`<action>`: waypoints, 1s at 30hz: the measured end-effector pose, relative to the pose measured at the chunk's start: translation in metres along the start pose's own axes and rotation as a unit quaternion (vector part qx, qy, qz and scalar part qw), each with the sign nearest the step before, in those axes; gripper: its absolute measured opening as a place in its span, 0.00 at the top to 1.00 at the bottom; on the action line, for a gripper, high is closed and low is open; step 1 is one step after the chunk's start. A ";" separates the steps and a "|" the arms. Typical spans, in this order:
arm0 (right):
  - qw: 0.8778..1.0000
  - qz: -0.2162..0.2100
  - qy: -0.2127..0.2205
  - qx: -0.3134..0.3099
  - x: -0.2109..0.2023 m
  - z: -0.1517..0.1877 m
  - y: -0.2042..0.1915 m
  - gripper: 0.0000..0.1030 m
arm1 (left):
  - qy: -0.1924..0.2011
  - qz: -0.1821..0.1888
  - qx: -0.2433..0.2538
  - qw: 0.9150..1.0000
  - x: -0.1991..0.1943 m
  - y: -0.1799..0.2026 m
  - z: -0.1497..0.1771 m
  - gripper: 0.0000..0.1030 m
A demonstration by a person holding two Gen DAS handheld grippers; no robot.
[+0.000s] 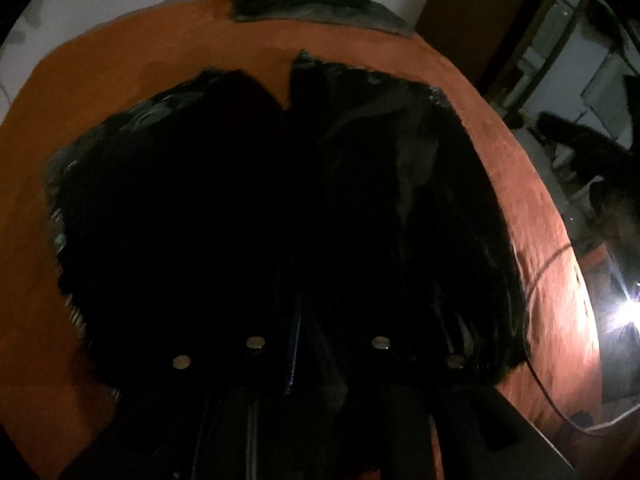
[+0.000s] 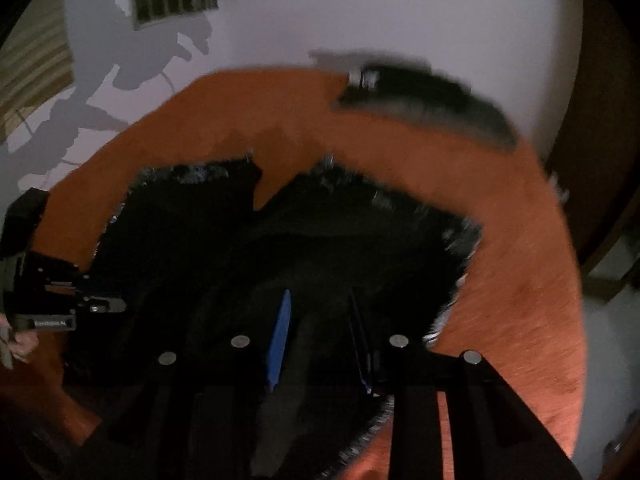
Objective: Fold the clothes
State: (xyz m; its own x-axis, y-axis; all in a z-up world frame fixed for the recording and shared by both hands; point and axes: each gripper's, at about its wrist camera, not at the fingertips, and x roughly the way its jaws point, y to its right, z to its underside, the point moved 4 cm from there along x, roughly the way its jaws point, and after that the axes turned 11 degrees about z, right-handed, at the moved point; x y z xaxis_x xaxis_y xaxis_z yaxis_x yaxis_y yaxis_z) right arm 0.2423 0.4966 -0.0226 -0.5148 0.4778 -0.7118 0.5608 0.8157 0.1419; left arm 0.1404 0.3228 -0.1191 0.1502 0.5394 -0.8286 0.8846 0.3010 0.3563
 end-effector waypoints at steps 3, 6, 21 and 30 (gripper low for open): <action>0.999 0.042 0.030 0.002 -0.027 0.009 0.006 0.58 | 0.009 -0.006 0.000 1.000 -0.023 -0.004 0.017 0.72; 0.995 0.057 0.076 -0.005 -0.043 0.019 0.010 0.57 | 0.024 -0.030 0.000 0.999 -0.035 -0.010 0.030 0.65; 0.948 -0.203 -0.110 0.219 -0.002 0.066 -0.043 0.41 | 0.016 0.032 -0.081 0.996 -0.028 0.003 0.101 0.63; 0.978 -0.108 -0.170 0.047 0.014 0.143 -0.108 0.41 | -0.020 0.022 -0.121 0.992 -0.012 -0.022 0.160 0.63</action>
State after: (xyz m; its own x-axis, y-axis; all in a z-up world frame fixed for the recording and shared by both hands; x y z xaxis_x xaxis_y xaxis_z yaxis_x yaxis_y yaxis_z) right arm 0.2674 0.3686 -0.1457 -0.3910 0.1493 -0.9082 0.5285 0.8443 -0.0887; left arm 0.1897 0.1840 -0.1860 0.2067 0.5263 -0.8248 0.7455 0.4612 0.4812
